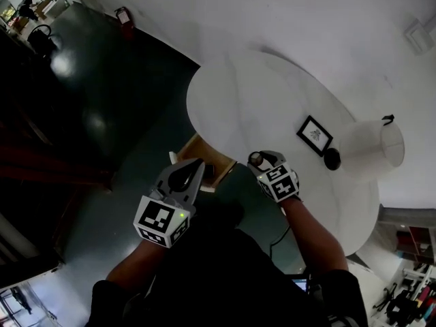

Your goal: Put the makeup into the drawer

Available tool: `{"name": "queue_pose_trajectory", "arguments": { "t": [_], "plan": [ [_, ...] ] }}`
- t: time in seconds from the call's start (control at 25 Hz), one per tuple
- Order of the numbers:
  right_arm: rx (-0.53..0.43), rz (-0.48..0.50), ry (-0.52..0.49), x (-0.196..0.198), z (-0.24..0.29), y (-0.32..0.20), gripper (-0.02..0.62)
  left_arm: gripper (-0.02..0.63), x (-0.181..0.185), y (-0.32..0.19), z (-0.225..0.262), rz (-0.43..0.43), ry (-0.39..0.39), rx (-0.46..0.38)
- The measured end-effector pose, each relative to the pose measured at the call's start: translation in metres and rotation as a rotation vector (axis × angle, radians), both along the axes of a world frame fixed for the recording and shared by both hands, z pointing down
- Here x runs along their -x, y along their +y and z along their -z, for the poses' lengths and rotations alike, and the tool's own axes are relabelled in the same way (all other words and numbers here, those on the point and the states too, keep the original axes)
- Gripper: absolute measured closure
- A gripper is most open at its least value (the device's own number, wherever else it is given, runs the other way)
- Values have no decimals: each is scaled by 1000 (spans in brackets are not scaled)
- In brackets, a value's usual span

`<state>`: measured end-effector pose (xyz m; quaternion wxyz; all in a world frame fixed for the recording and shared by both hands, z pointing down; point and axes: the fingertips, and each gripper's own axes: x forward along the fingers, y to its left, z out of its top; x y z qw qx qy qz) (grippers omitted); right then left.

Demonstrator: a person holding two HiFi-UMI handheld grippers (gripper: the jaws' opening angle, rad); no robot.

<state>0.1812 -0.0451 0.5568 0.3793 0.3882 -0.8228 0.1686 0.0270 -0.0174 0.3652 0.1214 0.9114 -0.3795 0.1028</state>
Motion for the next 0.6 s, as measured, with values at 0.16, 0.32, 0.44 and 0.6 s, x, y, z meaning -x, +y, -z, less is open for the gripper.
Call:
{"name": "queue_pose_trajectory", "arguments": {
  "t": [0.16, 0.32, 0.44, 0.6],
  "plan": [
    [-23, 78, 1, 54, 9, -2, 379, 595, 29, -5, -4, 10, 16, 9],
    [-11, 114, -10, 100, 12, 0, 379, 595, 58, -7, -10, 9, 23, 19],
    [-2, 131, -4, 127, 10, 0, 379, 595, 79, -11, -12, 12, 31, 26],
    [10, 142, 9, 155, 2, 1, 379, 595, 98, -13, -19, -6, 39, 25]
  ]
}}
